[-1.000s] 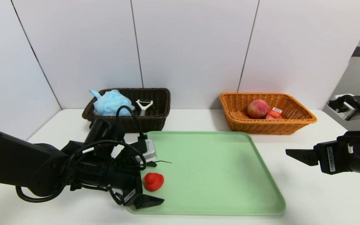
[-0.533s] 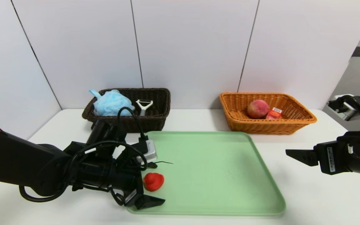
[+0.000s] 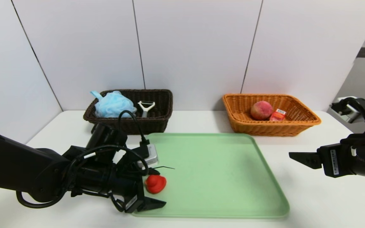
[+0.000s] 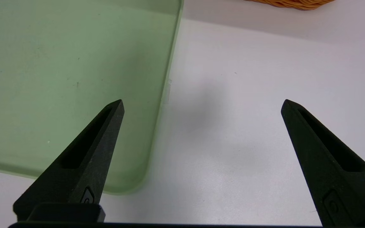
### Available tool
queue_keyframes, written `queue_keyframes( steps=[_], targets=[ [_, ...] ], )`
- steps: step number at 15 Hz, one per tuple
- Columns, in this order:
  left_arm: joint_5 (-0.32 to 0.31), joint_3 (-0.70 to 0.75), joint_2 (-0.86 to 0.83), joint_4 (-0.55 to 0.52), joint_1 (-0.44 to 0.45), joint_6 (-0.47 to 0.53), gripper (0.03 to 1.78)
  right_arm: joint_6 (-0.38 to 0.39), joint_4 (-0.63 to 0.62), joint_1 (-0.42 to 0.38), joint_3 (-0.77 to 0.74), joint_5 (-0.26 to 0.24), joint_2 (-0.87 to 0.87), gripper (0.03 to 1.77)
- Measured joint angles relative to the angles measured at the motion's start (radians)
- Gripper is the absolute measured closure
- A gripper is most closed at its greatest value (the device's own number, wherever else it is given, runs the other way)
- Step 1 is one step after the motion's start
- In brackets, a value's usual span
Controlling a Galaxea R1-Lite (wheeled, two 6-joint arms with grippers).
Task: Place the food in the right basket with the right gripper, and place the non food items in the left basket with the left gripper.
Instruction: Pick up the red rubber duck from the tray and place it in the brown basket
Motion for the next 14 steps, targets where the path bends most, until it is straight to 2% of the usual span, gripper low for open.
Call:
queue_keyframes(
  steps=[2,5,10,14],
  targets=[
    [0.001,-0.001,0.0,0.0,0.0,0.0,0.71,0.0,0.0,0.0,0.0,0.0,0.0,0.09],
    [0.001,0.001,-0.001,0.001,0.001,0.0,0.99,0.0,0.0,0.0,0.0,0.0,0.0,0.09],
    [0.004,0.001,-0.017,0.008,0.001,-0.003,1.08,0.0,0.0,0.0,0.0,0.0,-0.003,0.09],
    [0.003,-0.065,-0.047,0.033,0.0,-0.085,1.1,0.0,0.0,0.0,0.0,0.0,-0.004,0.09]
  ],
)
